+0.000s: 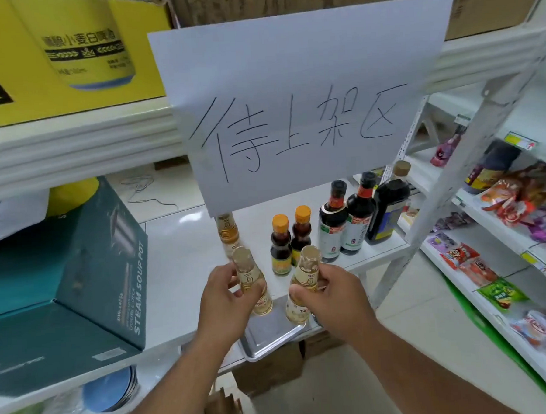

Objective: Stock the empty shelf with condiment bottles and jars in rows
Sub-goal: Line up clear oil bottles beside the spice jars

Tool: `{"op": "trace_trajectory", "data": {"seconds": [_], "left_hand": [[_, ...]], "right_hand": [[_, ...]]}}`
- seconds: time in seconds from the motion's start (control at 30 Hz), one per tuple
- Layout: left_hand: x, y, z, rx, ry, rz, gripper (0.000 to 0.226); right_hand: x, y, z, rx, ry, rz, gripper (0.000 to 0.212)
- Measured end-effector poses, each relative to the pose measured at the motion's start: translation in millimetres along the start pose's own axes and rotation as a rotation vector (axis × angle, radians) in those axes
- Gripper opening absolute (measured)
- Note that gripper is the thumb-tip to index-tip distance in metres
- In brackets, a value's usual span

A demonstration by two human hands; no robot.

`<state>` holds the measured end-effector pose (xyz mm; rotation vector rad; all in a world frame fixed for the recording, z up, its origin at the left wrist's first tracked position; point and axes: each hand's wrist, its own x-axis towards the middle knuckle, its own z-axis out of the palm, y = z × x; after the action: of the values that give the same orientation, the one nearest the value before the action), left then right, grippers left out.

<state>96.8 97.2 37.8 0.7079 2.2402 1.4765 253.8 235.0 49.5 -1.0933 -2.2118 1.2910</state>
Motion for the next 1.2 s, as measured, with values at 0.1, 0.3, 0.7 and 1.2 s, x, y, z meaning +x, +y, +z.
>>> {"op": "trace_trajectory", "data": {"seconds": [0.1, 0.3, 0.7, 1.2], "left_hand": [[-19.5, 28.8, 35.6, -0.003, -0.075, 0.068, 0.033], [-52.7, 91.1, 130.4, 0.047, -0.277, 0.223, 0.029], [-127.8, 218.6, 329.6, 0.022, -0.572, 0.447, 0.025], [-111.6, 302.0, 530.8, -0.06, -0.955, 0.578, 0.025]], "right_hand": [[-15.1, 17.9, -41.1, 0.033, 0.031, 0.036, 0.027], [-56.2, 61.3, -156.9, 0.047, 0.235, 0.12, 0.021], [-153.8, 149.8, -357.9, 0.044, 0.656, 0.253, 0.022], [-146.3, 220.1, -481.9, 0.002, 0.986, 0.483, 0.021]]}}
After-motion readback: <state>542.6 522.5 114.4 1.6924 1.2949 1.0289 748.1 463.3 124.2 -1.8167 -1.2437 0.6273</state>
